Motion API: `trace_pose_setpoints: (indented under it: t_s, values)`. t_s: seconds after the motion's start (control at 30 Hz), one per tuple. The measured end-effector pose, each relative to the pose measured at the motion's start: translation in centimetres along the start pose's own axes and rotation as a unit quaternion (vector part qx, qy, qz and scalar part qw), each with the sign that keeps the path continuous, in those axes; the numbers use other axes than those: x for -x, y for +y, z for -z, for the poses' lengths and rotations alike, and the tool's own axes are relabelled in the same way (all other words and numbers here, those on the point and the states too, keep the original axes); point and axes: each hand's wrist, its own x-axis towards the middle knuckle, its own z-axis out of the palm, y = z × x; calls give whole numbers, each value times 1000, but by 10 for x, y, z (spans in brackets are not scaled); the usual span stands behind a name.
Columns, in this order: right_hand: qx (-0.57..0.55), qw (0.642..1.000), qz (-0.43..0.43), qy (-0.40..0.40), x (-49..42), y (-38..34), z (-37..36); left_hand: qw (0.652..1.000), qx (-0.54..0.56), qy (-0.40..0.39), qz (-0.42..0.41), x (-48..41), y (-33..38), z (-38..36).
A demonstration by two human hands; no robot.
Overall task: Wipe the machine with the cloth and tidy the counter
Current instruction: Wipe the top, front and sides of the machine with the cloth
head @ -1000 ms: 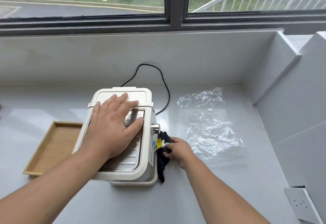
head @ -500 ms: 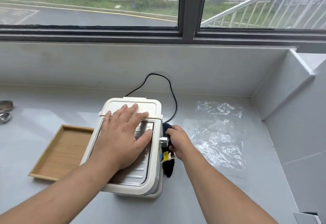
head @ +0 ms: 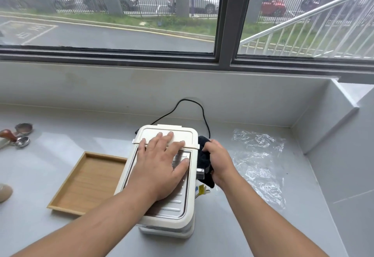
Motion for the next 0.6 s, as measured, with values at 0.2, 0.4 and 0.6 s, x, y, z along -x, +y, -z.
trace_pose_setpoints:
  t_s: [0.2,0.4,0.6]
  values:
    - [48,995,83,27,25,-23,-15,1000,9,-14,-4,0,2,3]
    - [308,920,225,93,45,-34,-40,999,12,-26,-20,1,0,4]
    - [506,834,204,82,53,-44,-80,997,70,-19,-23,2,-5,10]
